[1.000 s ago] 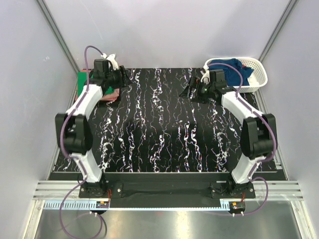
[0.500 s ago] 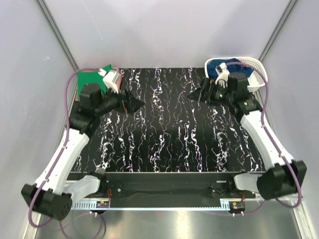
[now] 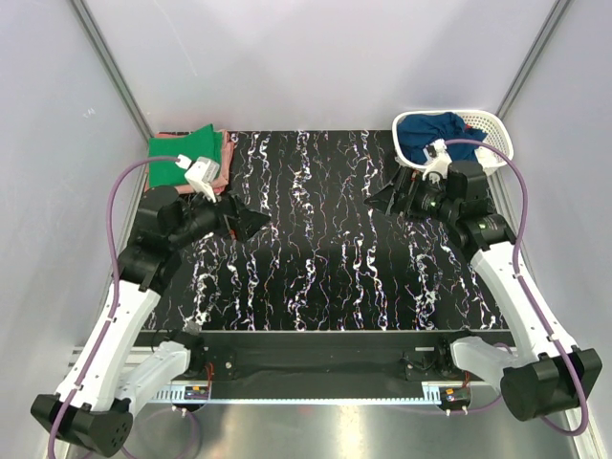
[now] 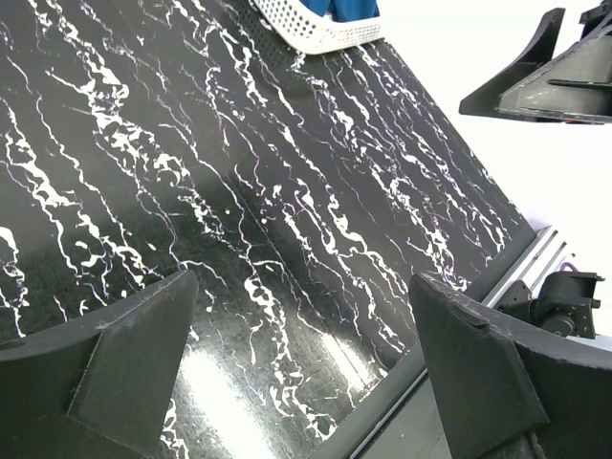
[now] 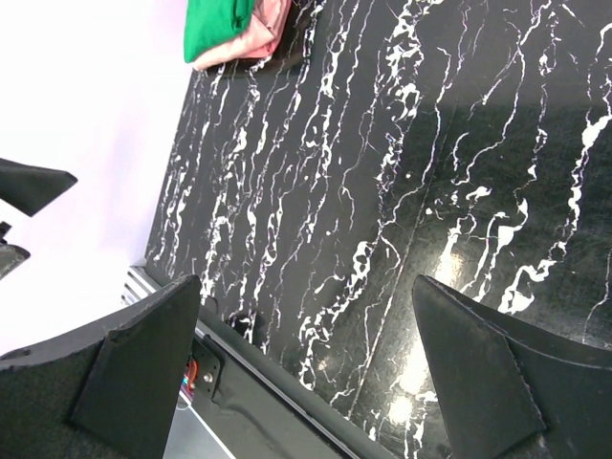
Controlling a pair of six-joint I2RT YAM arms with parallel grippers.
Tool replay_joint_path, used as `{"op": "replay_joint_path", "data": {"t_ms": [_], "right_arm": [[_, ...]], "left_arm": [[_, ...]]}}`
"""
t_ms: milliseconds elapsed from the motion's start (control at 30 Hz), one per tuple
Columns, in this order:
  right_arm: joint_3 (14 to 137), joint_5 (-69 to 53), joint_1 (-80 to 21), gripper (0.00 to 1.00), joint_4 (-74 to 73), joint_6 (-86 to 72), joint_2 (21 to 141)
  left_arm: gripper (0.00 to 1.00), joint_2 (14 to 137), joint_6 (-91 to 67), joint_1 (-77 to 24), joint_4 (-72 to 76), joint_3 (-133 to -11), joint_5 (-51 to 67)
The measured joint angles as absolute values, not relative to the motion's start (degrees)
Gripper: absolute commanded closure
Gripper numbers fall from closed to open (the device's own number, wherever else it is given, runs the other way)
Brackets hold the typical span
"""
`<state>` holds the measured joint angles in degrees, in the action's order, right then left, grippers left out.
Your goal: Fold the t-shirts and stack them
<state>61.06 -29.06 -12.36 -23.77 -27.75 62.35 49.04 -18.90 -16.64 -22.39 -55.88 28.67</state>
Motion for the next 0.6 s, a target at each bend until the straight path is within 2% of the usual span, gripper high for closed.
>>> {"op": "replay_joint_path", "data": {"t_ms": [600], "right_arm": [[61.1, -26.5, -12.4, 0.00, -23.4, -28.3, 58.6]], "left_arm": [[0.01, 47.6, -21.3, -16.6, -19.6, -55.6, 29.0]]}}
